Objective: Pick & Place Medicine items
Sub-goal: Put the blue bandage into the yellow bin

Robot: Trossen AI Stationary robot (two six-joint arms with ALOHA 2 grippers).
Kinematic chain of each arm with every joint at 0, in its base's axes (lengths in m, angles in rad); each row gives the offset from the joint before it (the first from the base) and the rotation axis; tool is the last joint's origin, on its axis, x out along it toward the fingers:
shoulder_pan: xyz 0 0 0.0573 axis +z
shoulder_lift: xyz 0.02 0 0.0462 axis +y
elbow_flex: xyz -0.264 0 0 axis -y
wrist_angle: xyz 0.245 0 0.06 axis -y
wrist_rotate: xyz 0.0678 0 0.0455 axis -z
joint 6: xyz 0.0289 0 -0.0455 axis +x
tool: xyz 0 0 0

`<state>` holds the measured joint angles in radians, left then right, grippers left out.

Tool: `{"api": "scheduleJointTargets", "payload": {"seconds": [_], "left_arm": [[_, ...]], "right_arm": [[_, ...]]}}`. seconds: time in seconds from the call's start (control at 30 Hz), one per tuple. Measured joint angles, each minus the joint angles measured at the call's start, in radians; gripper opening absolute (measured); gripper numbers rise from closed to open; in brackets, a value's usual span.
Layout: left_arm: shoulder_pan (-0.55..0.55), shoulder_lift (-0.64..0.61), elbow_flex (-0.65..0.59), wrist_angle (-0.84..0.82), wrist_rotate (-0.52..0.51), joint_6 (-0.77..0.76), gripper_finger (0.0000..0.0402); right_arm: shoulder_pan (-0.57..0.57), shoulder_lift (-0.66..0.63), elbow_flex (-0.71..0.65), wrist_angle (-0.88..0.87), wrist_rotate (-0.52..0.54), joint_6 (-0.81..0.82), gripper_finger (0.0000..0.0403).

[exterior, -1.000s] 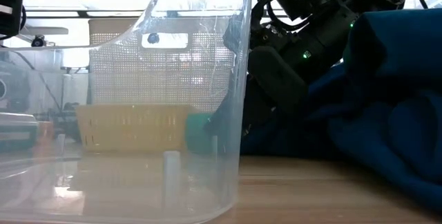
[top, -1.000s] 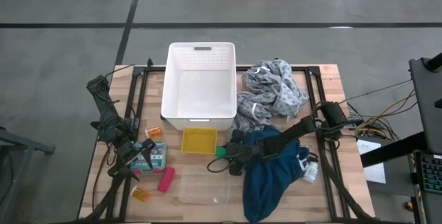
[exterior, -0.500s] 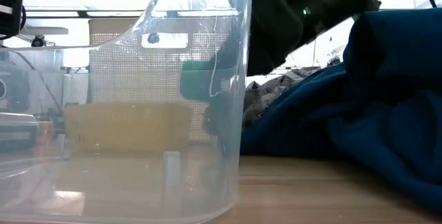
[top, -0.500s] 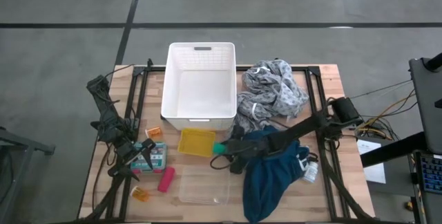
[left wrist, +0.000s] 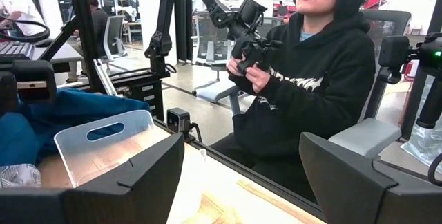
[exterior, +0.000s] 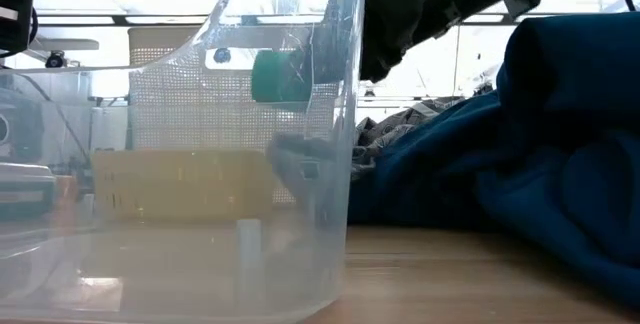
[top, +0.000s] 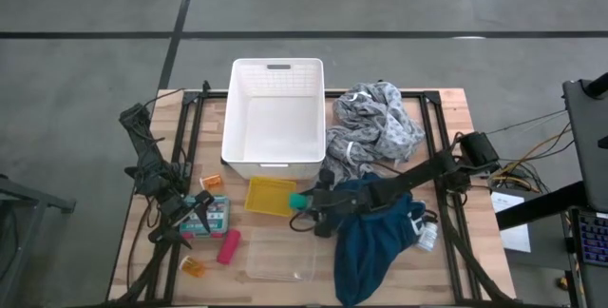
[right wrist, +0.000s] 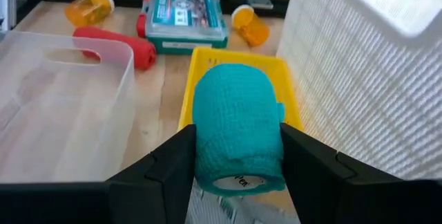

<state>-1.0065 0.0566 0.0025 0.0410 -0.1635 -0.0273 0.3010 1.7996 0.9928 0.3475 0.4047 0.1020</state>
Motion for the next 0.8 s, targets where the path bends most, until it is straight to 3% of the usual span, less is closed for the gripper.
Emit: {"api": "scheduleJointTargets", "payload": {"seconds": [0.8], "left_arm": [[0.0,0.0,0.0,0.0,0.0,0.0,0.0292]], "right_arm": [[-0.006,0.041,0.184,0.003,0.014,-0.143,0.0187]]}}
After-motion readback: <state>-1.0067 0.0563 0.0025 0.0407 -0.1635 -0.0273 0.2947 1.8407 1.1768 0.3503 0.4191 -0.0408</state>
